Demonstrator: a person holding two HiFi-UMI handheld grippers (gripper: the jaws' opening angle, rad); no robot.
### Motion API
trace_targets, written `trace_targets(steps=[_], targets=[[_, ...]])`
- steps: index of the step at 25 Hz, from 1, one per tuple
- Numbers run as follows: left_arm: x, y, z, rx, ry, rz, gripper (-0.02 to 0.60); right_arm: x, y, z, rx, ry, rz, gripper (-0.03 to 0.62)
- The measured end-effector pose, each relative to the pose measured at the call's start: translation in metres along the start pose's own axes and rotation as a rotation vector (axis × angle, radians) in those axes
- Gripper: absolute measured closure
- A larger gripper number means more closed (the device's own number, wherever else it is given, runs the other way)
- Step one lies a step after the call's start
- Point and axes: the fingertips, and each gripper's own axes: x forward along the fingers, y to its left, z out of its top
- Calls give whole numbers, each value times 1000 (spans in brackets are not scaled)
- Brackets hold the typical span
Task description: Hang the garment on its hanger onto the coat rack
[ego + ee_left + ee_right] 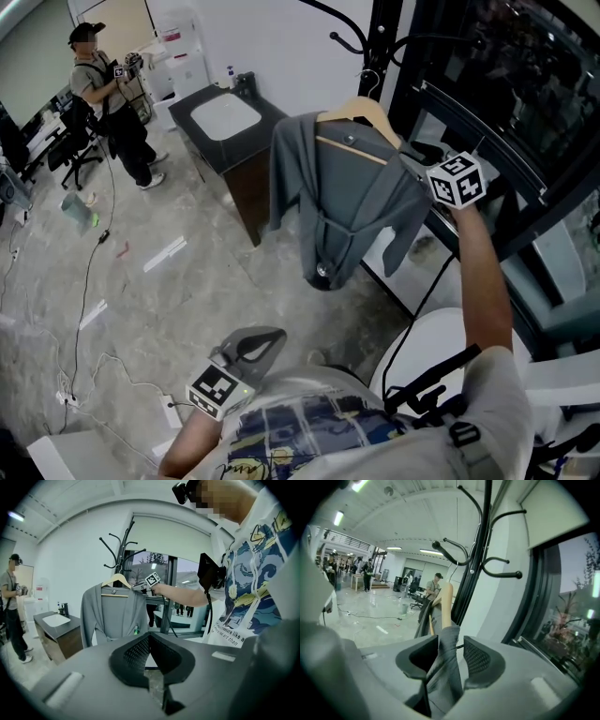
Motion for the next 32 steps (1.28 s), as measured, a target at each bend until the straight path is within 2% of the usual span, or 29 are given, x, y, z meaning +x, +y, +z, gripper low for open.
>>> trace_targets(steps=[4, 7, 10, 15, 18, 32], targets=[[-21, -14, -15, -3, 15, -38, 578, -43, 3, -1, 19, -39, -152, 427], [-35, -25, -20, -7, 10, -72, 578, -69, 29, -10, 25, -34, -198, 435], [-49, -34, -25, 2, 4, -99, 578, -90, 76, -25, 37, -22, -185, 459], [-79, -37, -34, 4, -11, -116, 578, -121, 170, -50, 67, -15, -132, 552], [-96, -38, -41, 2, -7, -121, 578, -143, 221, -61, 90, -17, -113, 580], [-132, -74, -56, 28, -8, -223, 578, -211, 404, -71, 221, -21, -46, 591]])
